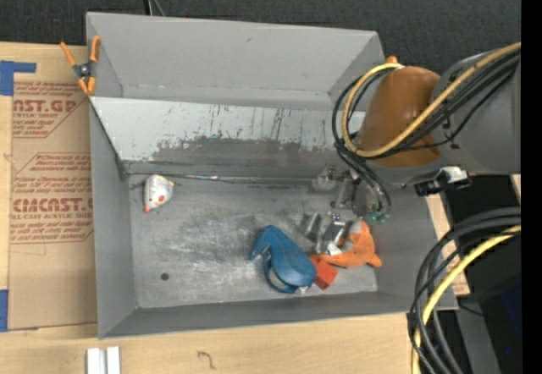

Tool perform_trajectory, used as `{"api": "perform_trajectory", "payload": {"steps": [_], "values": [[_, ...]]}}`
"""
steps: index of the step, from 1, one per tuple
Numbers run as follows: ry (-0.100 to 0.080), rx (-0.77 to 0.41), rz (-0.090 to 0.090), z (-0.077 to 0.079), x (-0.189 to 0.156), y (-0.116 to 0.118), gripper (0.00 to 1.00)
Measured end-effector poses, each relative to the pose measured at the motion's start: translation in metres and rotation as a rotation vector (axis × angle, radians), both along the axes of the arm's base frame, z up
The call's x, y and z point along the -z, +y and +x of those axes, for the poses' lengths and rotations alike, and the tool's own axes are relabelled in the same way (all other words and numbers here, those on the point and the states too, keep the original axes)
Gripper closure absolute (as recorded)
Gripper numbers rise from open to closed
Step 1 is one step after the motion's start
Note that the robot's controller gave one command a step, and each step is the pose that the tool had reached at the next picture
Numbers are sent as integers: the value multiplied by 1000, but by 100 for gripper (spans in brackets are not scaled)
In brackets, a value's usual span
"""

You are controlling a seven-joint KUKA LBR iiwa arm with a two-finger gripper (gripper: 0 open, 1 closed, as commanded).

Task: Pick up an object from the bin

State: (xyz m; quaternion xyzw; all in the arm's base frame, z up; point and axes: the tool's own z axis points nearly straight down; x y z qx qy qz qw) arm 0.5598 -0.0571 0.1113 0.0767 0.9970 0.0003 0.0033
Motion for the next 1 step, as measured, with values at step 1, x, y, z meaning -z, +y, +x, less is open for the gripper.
{"api": "perform_trajectory", "payload": {"steps": [1], "values": [[5, -278, 0, -6, 33, -32, 100]]}}
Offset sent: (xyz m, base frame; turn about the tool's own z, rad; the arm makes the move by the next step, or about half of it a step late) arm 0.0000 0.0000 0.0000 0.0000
